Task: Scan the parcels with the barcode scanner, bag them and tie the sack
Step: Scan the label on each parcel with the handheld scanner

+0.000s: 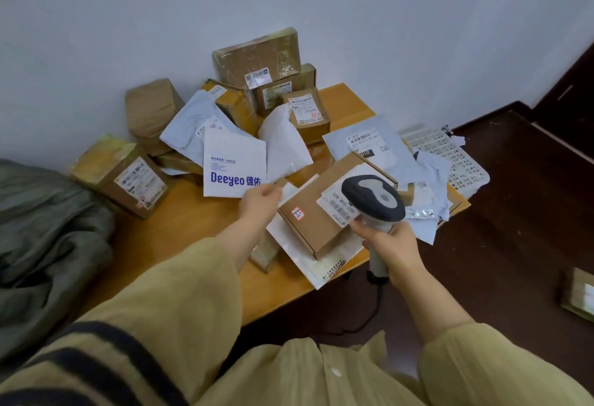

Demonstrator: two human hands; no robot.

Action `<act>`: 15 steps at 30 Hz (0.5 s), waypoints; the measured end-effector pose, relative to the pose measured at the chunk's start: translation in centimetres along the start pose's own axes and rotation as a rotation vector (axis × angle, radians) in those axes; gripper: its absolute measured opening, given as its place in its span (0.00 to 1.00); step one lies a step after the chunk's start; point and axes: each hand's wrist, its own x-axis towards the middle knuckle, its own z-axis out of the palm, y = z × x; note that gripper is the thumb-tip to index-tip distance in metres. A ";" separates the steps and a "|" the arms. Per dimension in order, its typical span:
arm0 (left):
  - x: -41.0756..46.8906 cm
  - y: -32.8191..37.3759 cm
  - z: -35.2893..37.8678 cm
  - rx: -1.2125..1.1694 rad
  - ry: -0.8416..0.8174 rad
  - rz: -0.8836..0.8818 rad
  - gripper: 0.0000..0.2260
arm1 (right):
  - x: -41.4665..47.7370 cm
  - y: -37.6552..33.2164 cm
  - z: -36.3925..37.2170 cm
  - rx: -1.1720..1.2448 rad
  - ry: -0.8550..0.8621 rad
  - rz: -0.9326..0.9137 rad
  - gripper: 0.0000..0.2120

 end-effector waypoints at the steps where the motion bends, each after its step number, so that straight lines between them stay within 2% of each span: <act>1: 1.0 -0.2 -0.6 0.074 0.122 0.011 0.20 | -0.1 -0.1 0.1 -0.033 0.021 -0.039 0.12; 3: 2.5 -0.3 -2.0 0.166 0.352 -0.043 0.27 | -0.5 -0.8 0.5 -0.052 0.038 -0.076 0.11; 6: 5.1 -0.9 -4.2 0.075 0.519 -0.245 0.37 | -1.0 -2.2 1.6 -0.052 -0.011 -0.069 0.15; 7: 5.8 -1.2 -4.9 0.013 0.513 -0.314 0.38 | -1.1 -2.6 2.0 -0.063 -0.035 -0.074 0.14; 9: 8.0 -2.5 -5.9 -0.125 0.484 -0.330 0.35 | -1.3 -3.3 2.9 -0.081 -0.079 -0.077 0.10; 10: 8.7 -2.9 -5.7 0.009 0.401 -0.308 0.30 | -1.4 -3.5 3.3 -0.084 -0.097 -0.082 0.11; 11: 9.2 -2.9 -5.6 -0.167 0.393 -0.308 0.25 | -1.4 -3.7 3.7 -0.082 -0.109 -0.083 0.12; 12: 9.2 -3.0 -5.7 -0.208 0.335 -0.329 0.21 | -1.4 -3.9 4.0 -0.079 -0.117 -0.083 0.12; 13: 9.6 -2.5 -6.0 -0.541 0.434 -0.353 0.24 | -1.4 -4.0 4.3 -0.076 -0.122 -0.076 0.11; 14: 9.0 -2.4 -6.4 -0.249 0.369 -0.243 0.25 | -1.3 -4.2 4.4 -0.074 -0.125 -0.065 0.10; 15: 8.2 -1.3 -6.4 -0.317 0.373 -0.232 0.21 | -1.2 -4.5 4.6 -0.068 -0.123 -0.053 0.09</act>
